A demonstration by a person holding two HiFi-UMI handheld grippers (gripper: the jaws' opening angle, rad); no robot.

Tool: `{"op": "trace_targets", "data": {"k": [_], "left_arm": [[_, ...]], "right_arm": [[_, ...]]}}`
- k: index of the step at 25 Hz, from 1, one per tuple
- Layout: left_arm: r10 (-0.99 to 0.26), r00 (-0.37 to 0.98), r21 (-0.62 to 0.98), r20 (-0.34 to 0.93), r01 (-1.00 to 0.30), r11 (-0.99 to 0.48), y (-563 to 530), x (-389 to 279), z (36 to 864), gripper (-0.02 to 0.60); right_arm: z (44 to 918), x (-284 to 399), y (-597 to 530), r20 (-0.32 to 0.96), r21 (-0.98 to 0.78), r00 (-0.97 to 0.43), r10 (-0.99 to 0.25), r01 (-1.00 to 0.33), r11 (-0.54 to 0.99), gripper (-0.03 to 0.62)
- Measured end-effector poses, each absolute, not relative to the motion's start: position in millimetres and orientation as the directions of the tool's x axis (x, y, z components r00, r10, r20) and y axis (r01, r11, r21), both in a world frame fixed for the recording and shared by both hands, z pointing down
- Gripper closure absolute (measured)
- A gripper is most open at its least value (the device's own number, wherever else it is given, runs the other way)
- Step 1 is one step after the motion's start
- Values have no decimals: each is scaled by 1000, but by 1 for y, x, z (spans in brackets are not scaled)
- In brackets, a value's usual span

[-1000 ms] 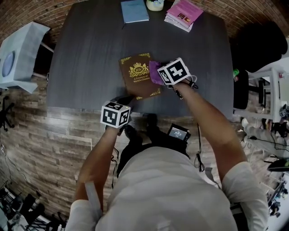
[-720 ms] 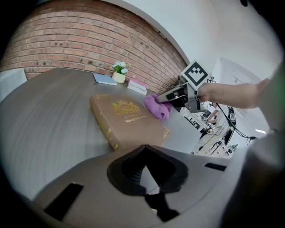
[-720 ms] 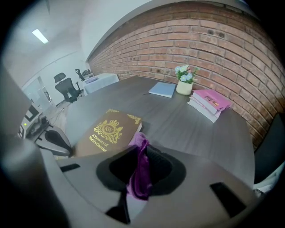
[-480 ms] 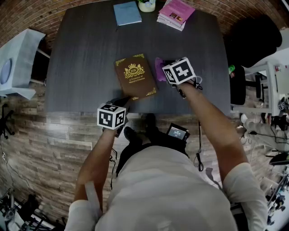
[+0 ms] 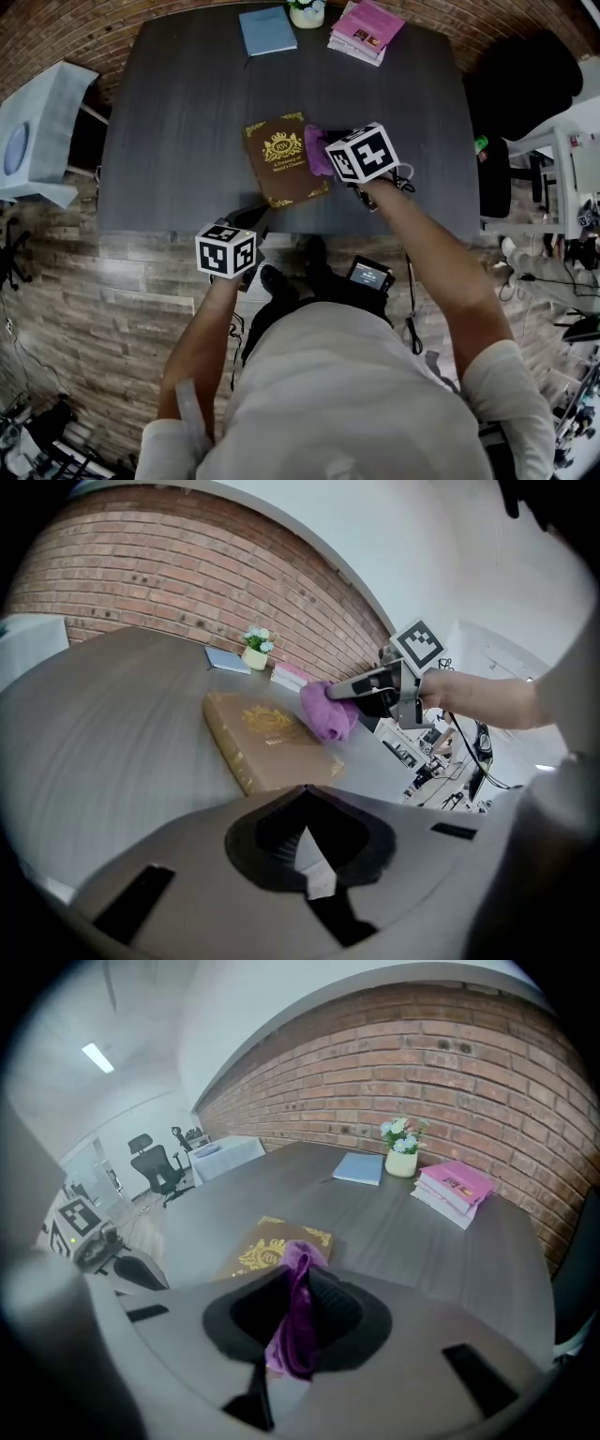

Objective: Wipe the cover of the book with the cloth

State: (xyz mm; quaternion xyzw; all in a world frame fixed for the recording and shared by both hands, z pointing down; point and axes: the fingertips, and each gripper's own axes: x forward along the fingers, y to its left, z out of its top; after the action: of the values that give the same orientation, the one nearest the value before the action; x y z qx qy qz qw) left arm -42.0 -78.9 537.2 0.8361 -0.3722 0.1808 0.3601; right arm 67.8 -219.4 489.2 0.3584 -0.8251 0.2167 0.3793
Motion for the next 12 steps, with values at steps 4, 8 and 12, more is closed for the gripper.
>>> {"op": "trace_targets", "data": {"k": [4,8,12], "left_arm": [[-494,661,471,564,-750,-465,-71,-46,534,574],[-493,662,476,565,-749,-460,-61,-52,534,574],[-495,663,481,562,-749,-456,-52,-59,531,574]], "right_arm": [[490,43,-206,771,-148,-506,-388,-734,663,522],[494,15,-189,761,-200,-554,-337,-696,690,522],[497,-9,-175,749,-256,-592,-298,-673,694,523]]}}
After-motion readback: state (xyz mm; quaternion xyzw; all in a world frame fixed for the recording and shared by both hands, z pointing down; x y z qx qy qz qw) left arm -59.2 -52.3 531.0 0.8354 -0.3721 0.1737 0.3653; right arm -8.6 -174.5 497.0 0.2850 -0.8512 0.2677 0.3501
